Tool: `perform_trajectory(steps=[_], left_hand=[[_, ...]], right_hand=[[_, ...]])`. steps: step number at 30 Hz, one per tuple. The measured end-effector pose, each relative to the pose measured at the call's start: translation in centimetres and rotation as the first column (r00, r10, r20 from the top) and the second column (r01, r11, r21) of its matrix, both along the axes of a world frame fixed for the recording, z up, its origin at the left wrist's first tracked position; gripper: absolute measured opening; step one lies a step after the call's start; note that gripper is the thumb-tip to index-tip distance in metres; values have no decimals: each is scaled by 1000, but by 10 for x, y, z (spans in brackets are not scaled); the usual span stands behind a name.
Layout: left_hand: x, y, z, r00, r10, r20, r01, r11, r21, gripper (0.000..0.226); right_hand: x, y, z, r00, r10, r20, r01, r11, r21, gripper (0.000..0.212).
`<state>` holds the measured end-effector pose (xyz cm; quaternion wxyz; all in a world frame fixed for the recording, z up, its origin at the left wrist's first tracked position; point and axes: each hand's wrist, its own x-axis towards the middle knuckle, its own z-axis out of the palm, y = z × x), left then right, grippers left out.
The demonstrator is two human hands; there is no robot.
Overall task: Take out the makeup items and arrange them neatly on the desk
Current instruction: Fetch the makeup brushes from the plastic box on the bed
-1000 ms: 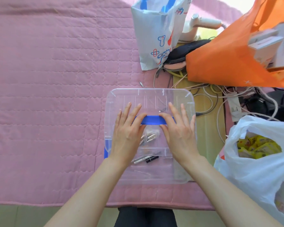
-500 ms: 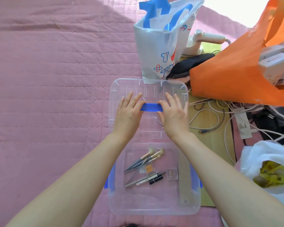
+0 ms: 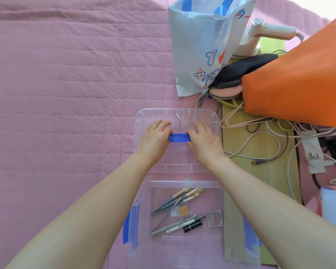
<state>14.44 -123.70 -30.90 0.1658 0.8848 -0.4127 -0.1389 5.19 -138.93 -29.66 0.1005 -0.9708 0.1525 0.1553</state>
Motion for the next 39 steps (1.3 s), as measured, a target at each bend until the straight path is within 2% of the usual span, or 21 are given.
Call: perform_trajectory(steps=[4, 8, 10, 14, 17, 20, 24, 28, 30, 36, 39], left_hand=[[3, -4, -14, 998, -55, 9, 55, 998, 15, 27], [4, 0, -21, 990, -131, 50, 125, 987, 100, 29], [2, 3, -21, 991, -128, 42, 122, 985, 126, 31], [-1, 12, -20, 994, -112, -11, 110, 952, 285, 45], [-6, 18, -11, 997, -62, -53, 75, 954, 292, 52], [-17, 19, 10, 996, -2, -88, 22, 972, 235, 51], [-34, 23, 43, 987, 113, -118, -101, 989, 107, 53], [-55, 35, 73, 980, 177, -93, -184, 980, -74, 52], [-67, 42, 86, 980, 187, -64, -194, 971, -142, 51], [-118, 66, 106, 988, 150, 36, -139, 966, -219, 45], [-149, 77, 106, 987, 158, -4, -154, 955, -253, 43]], right_hand=[[1, -1, -18, 999, 0, -47, -1, 1000, -22, 33], [1, -4, -28, 998, -12, -63, 12, 1000, 4, 33], [1, -6, -29, 997, -11, -70, 13, 1000, 23, 34], [-4, -10, -25, 996, 4, -94, 1, 998, 61, 46], [-11, -9, -13, 994, -50, -100, 60, 993, 103, 51], [-20, -2, 7, 992, -127, -20, 128, 983, 135, 46], [-35, 6, 35, 965, -205, 163, 179, 970, 163, 40], [-62, 15, 65, 943, -204, 263, 166, 973, 157, 37], [-79, 22, 77, 937, -189, 294, 145, 975, 166, 36], [-142, 44, 98, 938, -168, 302, 122, 978, 167, 33], [-172, 58, 100, 940, -163, 301, 118, 979, 164, 32]])
